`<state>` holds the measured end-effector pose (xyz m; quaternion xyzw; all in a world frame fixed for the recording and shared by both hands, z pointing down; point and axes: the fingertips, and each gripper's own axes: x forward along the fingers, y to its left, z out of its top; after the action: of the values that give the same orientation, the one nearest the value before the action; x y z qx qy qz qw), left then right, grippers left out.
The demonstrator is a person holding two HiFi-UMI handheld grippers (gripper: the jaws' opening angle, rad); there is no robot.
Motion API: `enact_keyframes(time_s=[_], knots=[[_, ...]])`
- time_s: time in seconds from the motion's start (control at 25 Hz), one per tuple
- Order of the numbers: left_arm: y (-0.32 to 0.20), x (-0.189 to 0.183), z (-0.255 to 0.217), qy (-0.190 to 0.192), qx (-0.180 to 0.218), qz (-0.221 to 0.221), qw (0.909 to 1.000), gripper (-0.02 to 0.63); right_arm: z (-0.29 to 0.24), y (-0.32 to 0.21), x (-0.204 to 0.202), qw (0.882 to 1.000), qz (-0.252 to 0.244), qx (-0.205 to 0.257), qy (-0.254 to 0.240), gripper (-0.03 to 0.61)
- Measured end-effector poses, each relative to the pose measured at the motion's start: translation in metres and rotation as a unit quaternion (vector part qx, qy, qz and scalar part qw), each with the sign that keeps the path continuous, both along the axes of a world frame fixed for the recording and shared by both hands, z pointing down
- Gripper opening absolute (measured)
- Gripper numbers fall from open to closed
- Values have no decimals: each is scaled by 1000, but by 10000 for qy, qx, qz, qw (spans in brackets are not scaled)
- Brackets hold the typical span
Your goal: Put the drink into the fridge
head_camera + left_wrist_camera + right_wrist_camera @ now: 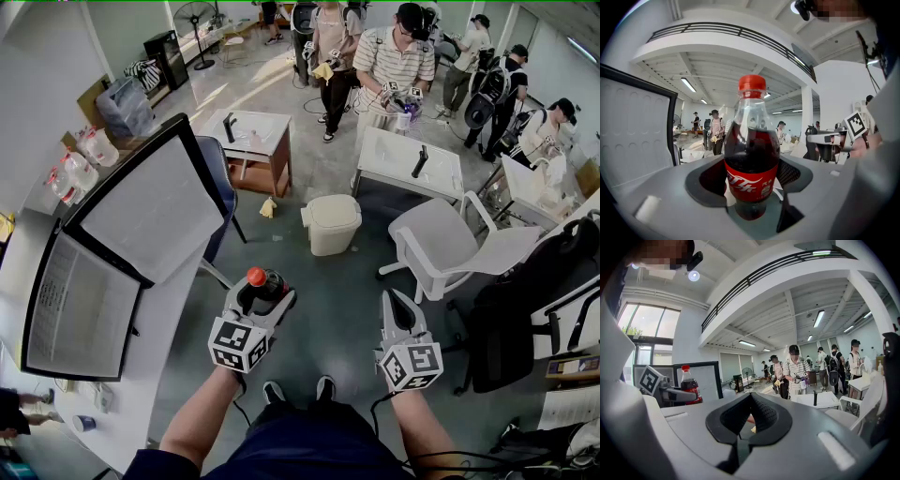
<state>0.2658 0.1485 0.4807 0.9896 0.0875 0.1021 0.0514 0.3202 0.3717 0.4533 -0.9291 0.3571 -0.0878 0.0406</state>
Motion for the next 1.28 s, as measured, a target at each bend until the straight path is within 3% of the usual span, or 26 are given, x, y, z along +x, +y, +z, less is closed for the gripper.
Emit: enact_keyframes(time_s=[0.48,0.8,1.28], knots=[[-21,-11,-2,-24,28,-198,9998,312,0,-37,0,9993,-366,43,10,6],[-60,-50,-4,-13,135,-1163,9931,313,1,-89,-4,9912,-1299,253,-1,6],[-95,-128,4,-191,254,-2401,9702,313,18,-159,-38,9654,-2594,139,-243,6]])
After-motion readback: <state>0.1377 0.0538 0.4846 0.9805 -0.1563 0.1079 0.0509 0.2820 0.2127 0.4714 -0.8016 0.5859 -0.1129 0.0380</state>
